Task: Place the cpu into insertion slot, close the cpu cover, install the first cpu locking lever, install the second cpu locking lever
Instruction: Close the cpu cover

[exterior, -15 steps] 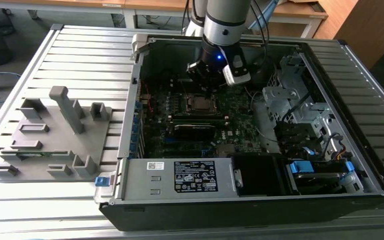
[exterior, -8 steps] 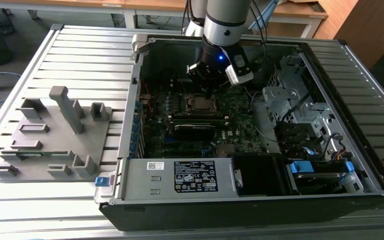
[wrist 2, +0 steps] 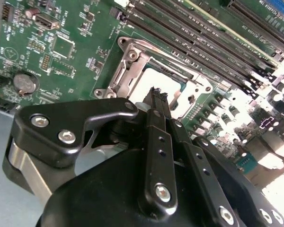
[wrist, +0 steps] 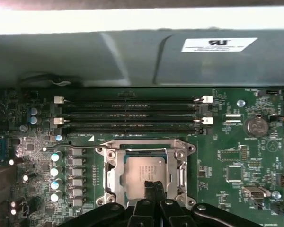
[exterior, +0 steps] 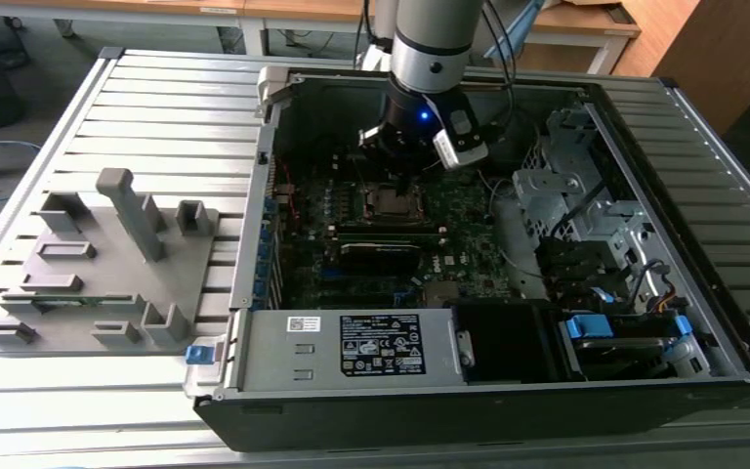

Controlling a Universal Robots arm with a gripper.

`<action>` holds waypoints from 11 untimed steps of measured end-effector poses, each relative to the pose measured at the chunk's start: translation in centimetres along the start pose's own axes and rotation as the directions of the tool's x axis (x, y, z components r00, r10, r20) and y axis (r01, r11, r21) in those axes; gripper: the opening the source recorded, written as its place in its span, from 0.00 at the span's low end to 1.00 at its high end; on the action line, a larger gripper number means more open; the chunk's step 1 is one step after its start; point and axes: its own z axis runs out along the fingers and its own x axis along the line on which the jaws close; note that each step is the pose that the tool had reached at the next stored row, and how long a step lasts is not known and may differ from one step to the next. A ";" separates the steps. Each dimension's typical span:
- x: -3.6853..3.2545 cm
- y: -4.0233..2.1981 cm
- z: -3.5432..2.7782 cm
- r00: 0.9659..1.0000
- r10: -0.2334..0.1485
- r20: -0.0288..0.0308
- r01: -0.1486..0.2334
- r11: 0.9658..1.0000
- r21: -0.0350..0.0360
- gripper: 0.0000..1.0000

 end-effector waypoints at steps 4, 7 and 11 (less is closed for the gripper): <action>0.09 -0.01 0.30 1.000 0.000 0.000 0.000 1.000 0.000 0.11; 0.31 0.09 0.37 1.000 0.000 0.000 0.000 1.000 0.000 0.11; 0.45 0.28 0.53 1.000 0.000 0.000 0.000 1.000 0.000 0.11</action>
